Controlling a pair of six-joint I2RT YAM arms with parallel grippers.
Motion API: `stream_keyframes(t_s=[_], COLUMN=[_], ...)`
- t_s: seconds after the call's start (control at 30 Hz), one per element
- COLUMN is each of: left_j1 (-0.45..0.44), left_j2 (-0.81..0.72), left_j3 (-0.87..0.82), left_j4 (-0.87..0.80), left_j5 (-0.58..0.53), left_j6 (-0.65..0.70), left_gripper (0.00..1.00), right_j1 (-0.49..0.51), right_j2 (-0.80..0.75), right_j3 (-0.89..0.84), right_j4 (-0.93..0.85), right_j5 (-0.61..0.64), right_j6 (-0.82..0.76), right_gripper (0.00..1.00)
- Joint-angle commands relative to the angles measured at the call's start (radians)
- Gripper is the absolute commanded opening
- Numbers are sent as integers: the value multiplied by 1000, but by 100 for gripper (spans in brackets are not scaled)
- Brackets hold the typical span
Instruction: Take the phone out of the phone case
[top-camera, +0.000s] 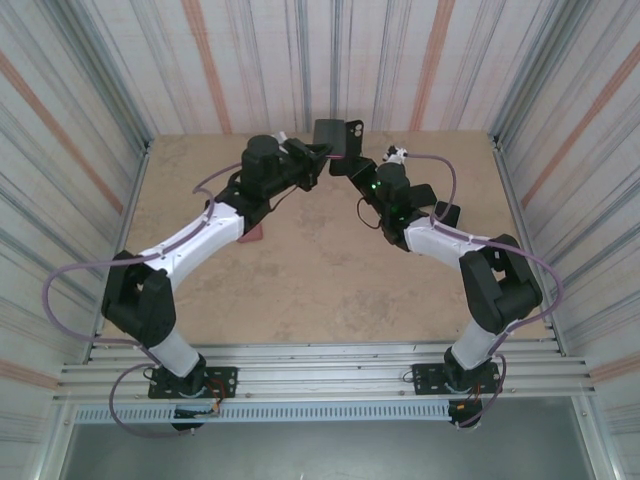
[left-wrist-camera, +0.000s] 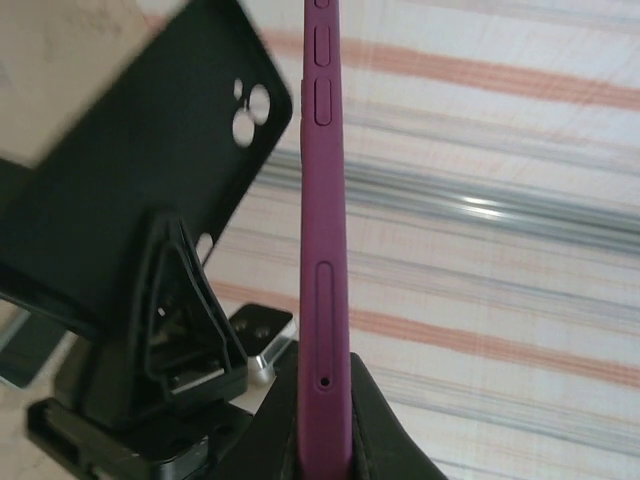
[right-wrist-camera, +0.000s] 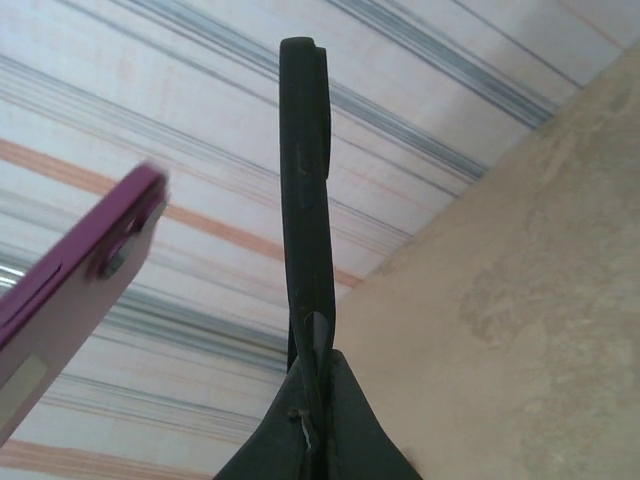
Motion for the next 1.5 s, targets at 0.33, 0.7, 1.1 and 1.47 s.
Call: stream_keyframes(t_s=[0.33, 0.7, 1.1, 1.47], left_j1=[145, 190, 219, 250], left_j2=[-52, 88, 224, 286], left_j3=[-326, -440, -424, -429], left_j4=[206, 356, 403, 412], left_j5=[106, 71, 143, 212], left_j6=[162, 248, 276, 274], left_gripper=[0, 0, 2, 11], right_j1=[3, 64, 83, 84], right_j2=[-22, 52, 114, 139], right_j3=[-123, -149, -164, -154], right_j4=[4, 58, 103, 102], right_j5=[-101, -121, -146, -159], right_j6=[40, 94, 127, 128], right_gripper=[0, 0, 0, 1])
